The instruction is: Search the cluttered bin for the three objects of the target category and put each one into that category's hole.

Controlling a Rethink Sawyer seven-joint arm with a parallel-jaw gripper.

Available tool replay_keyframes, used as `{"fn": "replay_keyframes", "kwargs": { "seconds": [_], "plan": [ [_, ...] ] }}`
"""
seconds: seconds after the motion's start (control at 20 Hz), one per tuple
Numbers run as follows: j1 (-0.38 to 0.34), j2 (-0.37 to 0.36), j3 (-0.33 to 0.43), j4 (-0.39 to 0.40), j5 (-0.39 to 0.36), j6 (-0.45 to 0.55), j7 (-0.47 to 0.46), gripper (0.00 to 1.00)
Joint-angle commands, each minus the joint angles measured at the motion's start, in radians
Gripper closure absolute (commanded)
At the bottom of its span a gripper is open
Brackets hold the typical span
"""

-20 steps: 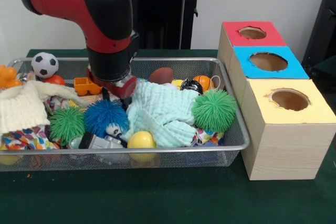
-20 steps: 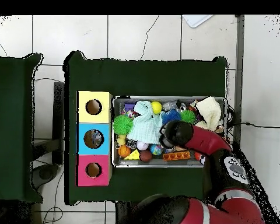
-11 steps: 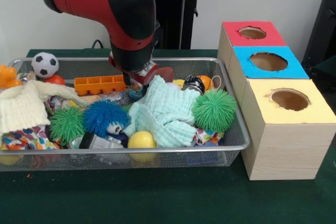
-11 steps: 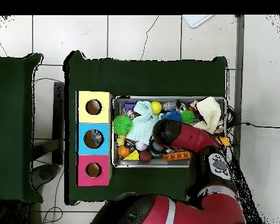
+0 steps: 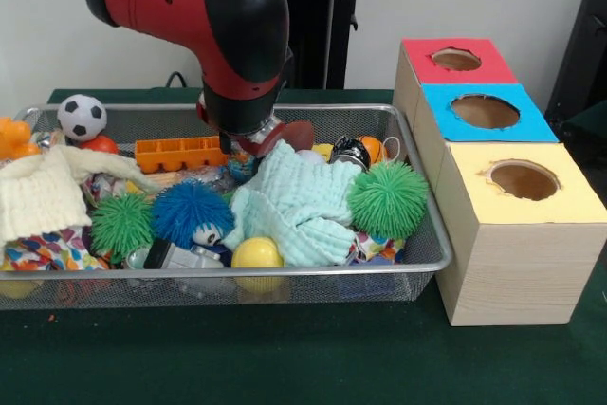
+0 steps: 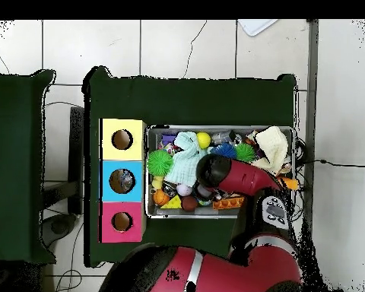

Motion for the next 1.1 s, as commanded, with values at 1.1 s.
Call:
{"fn": "replay_keyframes", "kwargs": {
  "seconds": [1.1],
  "plan": [
    [0.128, 0.259, -0.283, -0.157, 0.061, -0.107, 0.203, 0.00]
  ]
}}
